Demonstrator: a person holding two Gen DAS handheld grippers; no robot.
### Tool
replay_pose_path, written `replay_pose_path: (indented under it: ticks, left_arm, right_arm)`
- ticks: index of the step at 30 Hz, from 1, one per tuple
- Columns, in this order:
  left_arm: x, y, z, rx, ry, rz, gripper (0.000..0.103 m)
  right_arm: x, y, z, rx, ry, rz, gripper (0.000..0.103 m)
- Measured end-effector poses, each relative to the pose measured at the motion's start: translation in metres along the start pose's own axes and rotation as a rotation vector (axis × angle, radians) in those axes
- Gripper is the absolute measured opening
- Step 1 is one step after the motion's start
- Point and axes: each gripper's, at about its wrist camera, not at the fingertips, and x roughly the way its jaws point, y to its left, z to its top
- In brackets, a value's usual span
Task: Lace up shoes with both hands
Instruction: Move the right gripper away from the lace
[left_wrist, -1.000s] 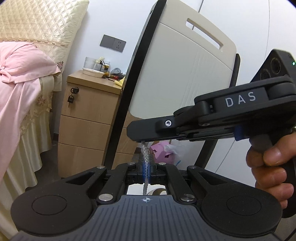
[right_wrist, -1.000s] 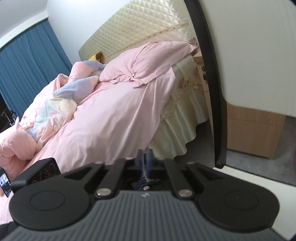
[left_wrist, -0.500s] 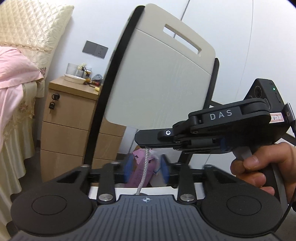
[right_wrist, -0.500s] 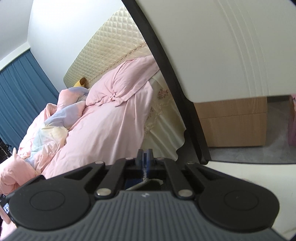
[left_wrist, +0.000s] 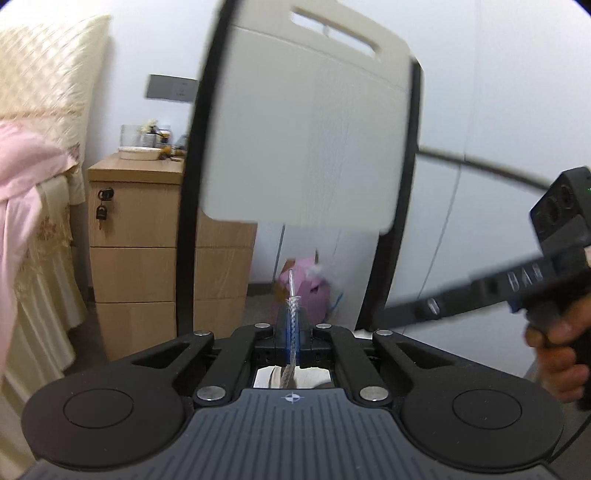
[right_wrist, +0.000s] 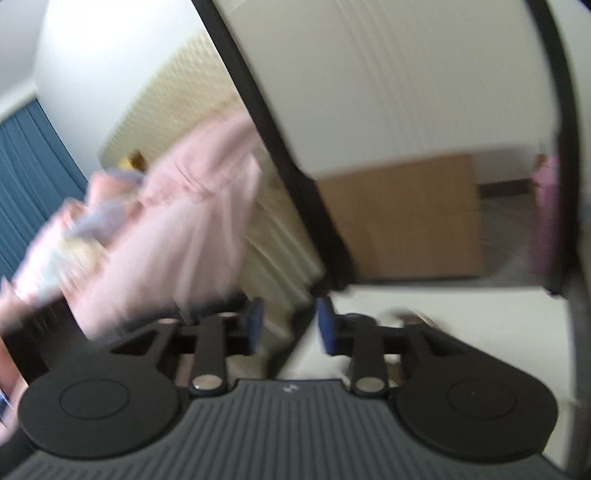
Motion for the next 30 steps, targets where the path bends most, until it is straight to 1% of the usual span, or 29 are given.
replay_pose_path:
  ticks: [2, 4, 6, 8, 9, 10, 11, 12, 13, 16, 20, 22, 27, 28, 30]
  left_arm:
    - [0.005, -0.01, -0.004, 0.067, 0.04, 0.013, 0.003]
    - [0.012, -0.018, -0.008, 0.12, 0.083, 0.023, 0.003]
    - [0.016, -0.023, -0.011, 0.151, 0.117, 0.033, 0.003]
    - [0.02, -0.028, -0.013, 0.182, 0.152, 0.043, 0.003]
    - [0.023, -0.031, -0.015, 0.199, 0.171, 0.047, 0.003]
    - [0.025, -0.034, -0.017, 0.217, 0.191, 0.048, 0.003]
    - [0.026, -0.038, -0.019, 0.238, 0.215, 0.039, 0.003]
    - [0.028, -0.043, -0.022, 0.26, 0.237, 0.03, 0.003]
    - [0.028, -0.048, -0.025, 0.285, 0.256, 0.016, 0.003]
    - [0.029, -0.068, -0.034, 0.364, 0.316, -0.015, 0.003]
    - [0.028, -0.083, -0.036, 0.452, 0.354, -0.019, 0.003]
    - [0.03, -0.09, -0.034, 0.526, 0.379, -0.033, 0.003]
    - [0.047, -0.104, -0.034, 0.722, 0.44, -0.1, 0.003]
    - [0.05, -0.105, -0.035, 0.749, 0.446, -0.112, 0.003]
    - [0.055, -0.102, -0.036, 0.755, 0.446, -0.132, 0.003]
  right_arm:
    - [-0.003, -0.004, -0.02, -0.027, 0.047, -0.049, 0.039]
    - [-0.005, -0.003, -0.037, -0.072, 0.073, -0.103, 0.04]
    - [-0.005, -0.003, -0.05, -0.085, 0.091, -0.111, 0.04]
    - [-0.005, -0.004, -0.061, -0.109, 0.072, -0.109, 0.039]
    - [-0.005, -0.005, -0.065, -0.122, 0.062, -0.104, 0.035]
    - [-0.006, -0.009, -0.067, -0.111, 0.055, -0.095, 0.029]
    - [-0.007, -0.013, -0.069, -0.1, 0.047, -0.085, 0.019]
    - [-0.008, -0.018, -0.071, -0.089, 0.039, -0.076, 0.016]
    - [-0.01, -0.026, -0.07, -0.044, 0.032, -0.04, 0.016]
    - [-0.012, -0.062, -0.073, 0.193, 0.019, 0.093, 0.016]
    - [-0.008, -0.096, -0.078, 0.407, 0.013, 0.212, 0.015]
    - [-0.005, -0.114, -0.083, 0.529, 0.003, 0.264, 0.015]
    - [-0.001, -0.128, -0.089, 0.663, -0.025, 0.308, 0.015]
    - [0.0, -0.131, -0.09, 0.69, -0.03, 0.317, 0.015]
    - [0.002, -0.137, -0.092, 0.743, -0.041, 0.334, 0.015]
